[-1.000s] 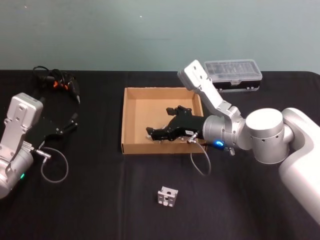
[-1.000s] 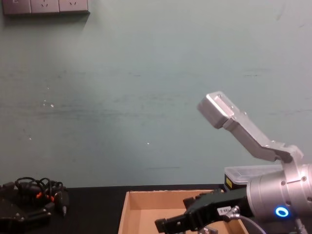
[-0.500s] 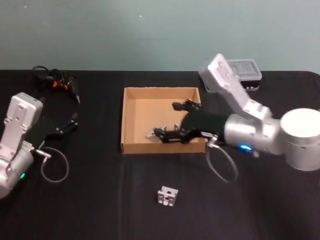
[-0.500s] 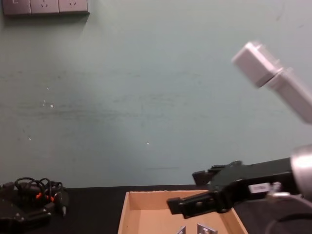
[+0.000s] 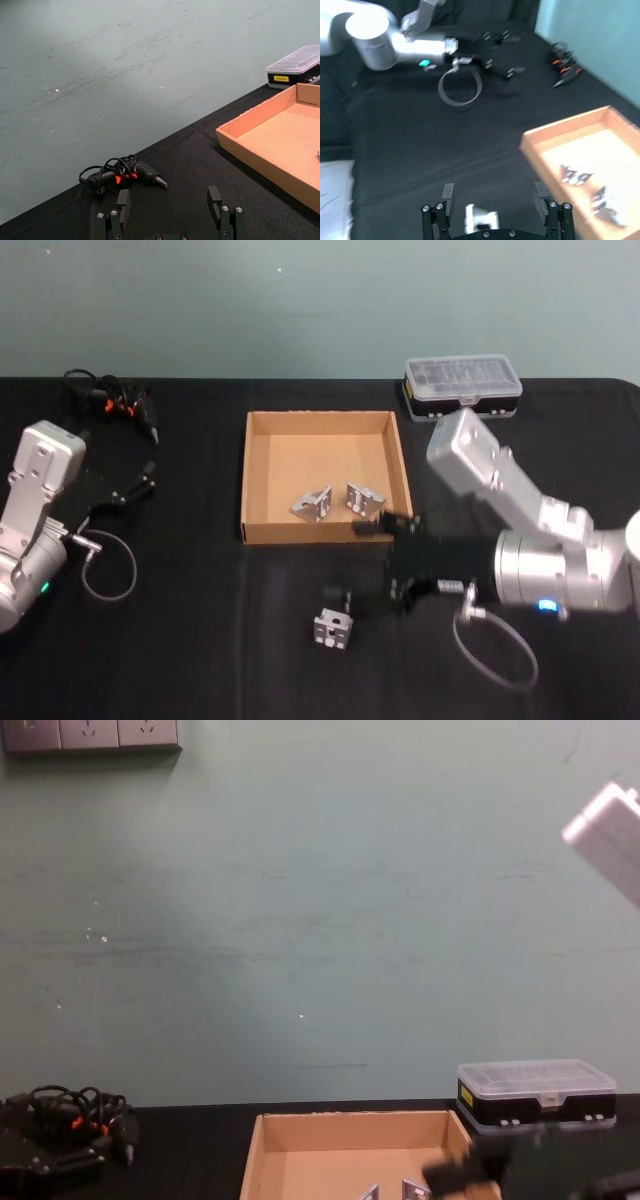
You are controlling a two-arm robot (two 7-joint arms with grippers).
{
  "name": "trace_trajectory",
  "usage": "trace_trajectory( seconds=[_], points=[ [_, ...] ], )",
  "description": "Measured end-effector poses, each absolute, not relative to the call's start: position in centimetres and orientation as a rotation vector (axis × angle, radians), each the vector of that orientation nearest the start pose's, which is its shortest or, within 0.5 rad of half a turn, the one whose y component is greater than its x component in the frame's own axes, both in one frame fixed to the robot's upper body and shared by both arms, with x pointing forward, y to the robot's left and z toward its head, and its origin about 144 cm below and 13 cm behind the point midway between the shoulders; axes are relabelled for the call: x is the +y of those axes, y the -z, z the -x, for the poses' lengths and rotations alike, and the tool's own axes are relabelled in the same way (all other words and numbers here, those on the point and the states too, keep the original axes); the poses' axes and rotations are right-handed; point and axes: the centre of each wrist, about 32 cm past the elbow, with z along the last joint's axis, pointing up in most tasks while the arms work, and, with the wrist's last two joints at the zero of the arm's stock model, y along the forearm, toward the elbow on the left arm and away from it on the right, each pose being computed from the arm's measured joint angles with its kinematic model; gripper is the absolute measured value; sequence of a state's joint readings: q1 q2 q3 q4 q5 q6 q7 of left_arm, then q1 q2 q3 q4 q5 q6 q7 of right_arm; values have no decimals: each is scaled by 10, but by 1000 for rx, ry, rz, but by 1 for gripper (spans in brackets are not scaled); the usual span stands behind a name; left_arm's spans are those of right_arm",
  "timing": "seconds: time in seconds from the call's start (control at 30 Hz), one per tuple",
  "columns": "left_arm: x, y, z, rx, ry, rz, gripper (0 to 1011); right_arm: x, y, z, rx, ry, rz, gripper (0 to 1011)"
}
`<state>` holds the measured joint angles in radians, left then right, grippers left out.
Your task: Use one hand to pick up the angle iron from the table and place it into the box.
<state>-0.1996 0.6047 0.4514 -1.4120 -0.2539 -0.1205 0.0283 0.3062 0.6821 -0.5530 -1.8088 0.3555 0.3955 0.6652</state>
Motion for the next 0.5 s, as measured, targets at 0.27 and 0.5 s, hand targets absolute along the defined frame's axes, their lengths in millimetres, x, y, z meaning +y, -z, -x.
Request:
trace_trajectory(
  seconds=[0.27, 0.5],
  points=[
    [310, -1140, -489, -285, -1248, -304, 1011, -234, -1228, -464, 17, 351, 519, 1002],
    [310, -1140, -489, -285, -1248, -304, 1012, -229, -1213, -464, 43, 340, 537, 1002]
  ],
)
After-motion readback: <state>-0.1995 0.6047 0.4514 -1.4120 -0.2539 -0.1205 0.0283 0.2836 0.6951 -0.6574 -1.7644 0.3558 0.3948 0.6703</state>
